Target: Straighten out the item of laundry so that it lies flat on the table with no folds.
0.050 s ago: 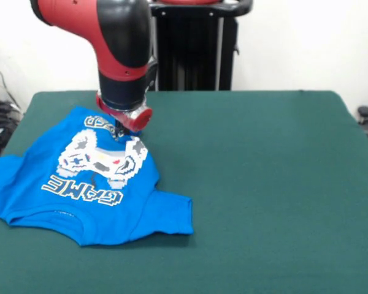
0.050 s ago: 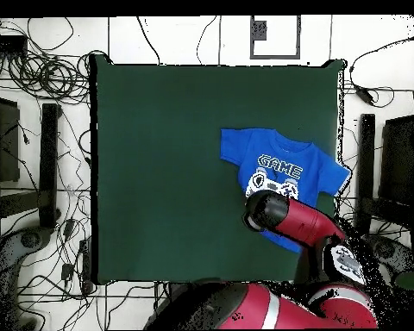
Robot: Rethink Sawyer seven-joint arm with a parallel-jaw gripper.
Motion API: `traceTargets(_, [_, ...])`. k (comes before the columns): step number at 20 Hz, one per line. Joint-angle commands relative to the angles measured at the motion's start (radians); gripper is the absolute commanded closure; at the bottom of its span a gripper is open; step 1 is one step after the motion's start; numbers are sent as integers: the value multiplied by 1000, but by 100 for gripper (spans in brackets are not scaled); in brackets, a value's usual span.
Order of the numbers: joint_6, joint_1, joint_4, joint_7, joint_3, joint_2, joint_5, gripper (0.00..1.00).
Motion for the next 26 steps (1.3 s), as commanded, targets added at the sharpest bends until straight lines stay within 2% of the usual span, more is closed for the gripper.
traceTargets(1, [164,-40,-43,-11,173,14,23,100])
traceTargets(15, [356,-82,-93,-7,217,-12,10,100])
traceTargets(26, [425,-121,-121,-45,232,-11,-3,100])
